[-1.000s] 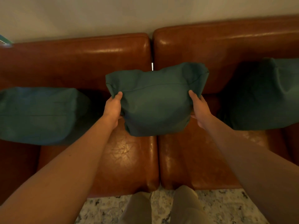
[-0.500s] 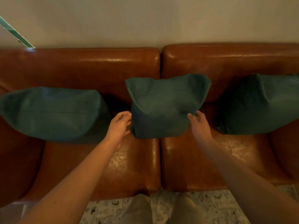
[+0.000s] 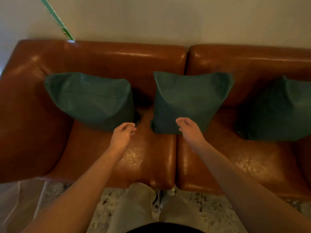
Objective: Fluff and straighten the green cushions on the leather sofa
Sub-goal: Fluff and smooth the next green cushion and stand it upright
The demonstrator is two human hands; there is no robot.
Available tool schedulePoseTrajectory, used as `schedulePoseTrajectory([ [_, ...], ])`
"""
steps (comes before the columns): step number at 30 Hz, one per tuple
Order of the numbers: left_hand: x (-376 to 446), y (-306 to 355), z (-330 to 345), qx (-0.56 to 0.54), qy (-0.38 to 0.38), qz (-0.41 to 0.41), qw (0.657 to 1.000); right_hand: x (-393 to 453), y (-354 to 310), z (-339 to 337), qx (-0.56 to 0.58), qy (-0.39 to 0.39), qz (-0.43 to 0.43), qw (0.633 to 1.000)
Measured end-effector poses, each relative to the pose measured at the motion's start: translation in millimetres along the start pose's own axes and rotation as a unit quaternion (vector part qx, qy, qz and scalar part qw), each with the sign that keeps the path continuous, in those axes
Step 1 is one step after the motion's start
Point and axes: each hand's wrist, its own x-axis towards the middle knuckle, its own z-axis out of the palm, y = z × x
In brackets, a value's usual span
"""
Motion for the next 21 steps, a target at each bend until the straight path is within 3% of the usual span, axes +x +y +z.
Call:
schedulePoseTrajectory([
  [8,23,-24,-82,0.0,0.068,-0.019,0.998,-13,-7,48,-0.008,-0.043,0.021,0.999],
  [13,83,-29,-172,0.027,0.123,-0.018,0.992,5,-34,117,0.008,-0.049,0.053,0.997],
  [18,163,-16,-249,0.117,0.223,0.045,0.967,46,-73,203,0.091,0.012,0.08,0.993],
  [21,202,-1,-279,0.107,0.211,0.061,0.97,68,-90,235,0.162,0.026,0.117,0.979],
])
